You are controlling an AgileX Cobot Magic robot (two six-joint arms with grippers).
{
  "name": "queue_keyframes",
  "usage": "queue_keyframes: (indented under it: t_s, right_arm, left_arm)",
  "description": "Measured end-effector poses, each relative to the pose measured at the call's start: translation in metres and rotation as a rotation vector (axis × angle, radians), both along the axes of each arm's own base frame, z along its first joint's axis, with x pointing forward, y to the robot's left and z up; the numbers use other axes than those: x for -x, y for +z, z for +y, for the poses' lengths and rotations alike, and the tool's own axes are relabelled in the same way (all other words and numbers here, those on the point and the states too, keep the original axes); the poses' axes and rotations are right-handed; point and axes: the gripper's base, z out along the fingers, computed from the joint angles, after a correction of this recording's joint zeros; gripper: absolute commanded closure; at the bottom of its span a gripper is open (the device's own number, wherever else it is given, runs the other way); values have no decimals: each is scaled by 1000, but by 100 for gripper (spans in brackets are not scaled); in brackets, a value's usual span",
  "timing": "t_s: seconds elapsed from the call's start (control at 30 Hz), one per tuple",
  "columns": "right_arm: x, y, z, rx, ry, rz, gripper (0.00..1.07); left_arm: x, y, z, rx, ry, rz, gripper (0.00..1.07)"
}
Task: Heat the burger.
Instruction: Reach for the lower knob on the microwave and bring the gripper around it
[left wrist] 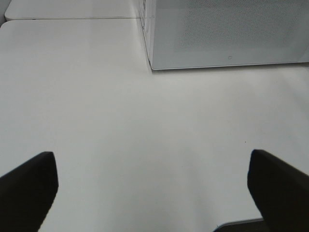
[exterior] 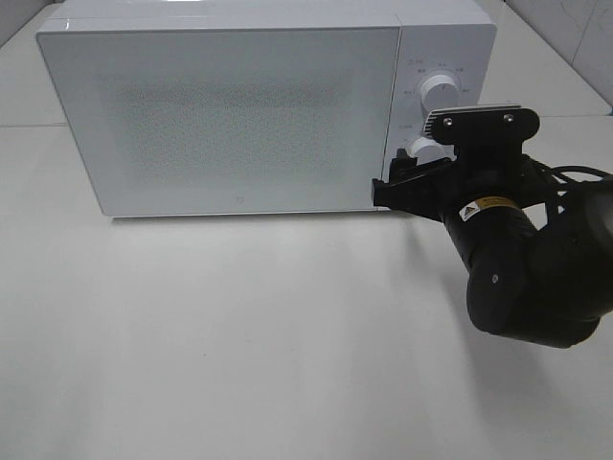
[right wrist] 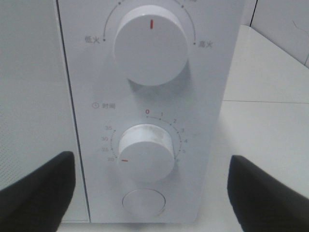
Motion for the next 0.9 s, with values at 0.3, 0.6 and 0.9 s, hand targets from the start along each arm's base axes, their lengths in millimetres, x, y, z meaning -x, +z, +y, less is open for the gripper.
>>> queue_keyframes:
  t_s: [0.3, 0.6, 0.9]
  right_arm:
    - [-10, -9, 8, 1, 0, 2, 31]
    - [-19, -17, 14, 3, 0, 6, 31]
    - [-28, -20, 10, 7, -13, 2, 31]
  left_arm:
    - [0, 0, 0, 0, 0, 0, 6]
    - [0, 0, 0, 0, 0, 0, 6]
    - [0, 0, 0, 0, 0, 0, 6]
